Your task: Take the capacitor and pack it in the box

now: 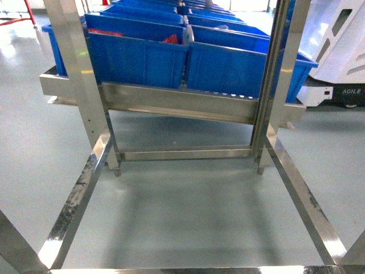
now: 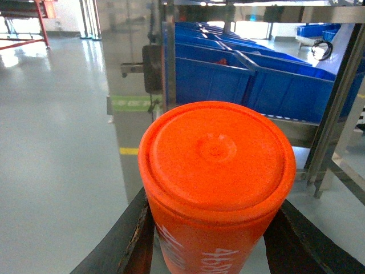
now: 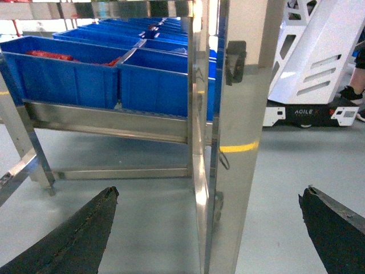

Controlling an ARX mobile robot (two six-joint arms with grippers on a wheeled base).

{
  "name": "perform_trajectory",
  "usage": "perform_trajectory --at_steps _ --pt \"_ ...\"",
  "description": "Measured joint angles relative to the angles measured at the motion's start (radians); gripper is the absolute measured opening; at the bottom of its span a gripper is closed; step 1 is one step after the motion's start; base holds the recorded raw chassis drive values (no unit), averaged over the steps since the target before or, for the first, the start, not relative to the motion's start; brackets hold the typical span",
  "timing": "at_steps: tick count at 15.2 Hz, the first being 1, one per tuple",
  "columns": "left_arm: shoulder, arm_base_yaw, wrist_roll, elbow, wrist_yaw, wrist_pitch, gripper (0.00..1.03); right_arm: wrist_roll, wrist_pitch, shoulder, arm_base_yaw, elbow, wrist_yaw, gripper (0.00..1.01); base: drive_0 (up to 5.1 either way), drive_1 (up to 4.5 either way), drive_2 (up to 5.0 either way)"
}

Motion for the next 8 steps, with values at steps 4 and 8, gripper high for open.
perform_trajectory --at_steps 4,8 --pt "0.0 0.0 0.0 0.0 -0.002 -0.001 0.43 0.0 0.001 0.0 0.0 0.0 0.0 0.98 -4.9 2.55 2.6" --pt "0.0 0.0 0.0 0.0 -0.002 -0.002 0.43 0.0 0.0 0.0 0.0 0.0 -0.001 0.98 -4.8 2.53 2.5"
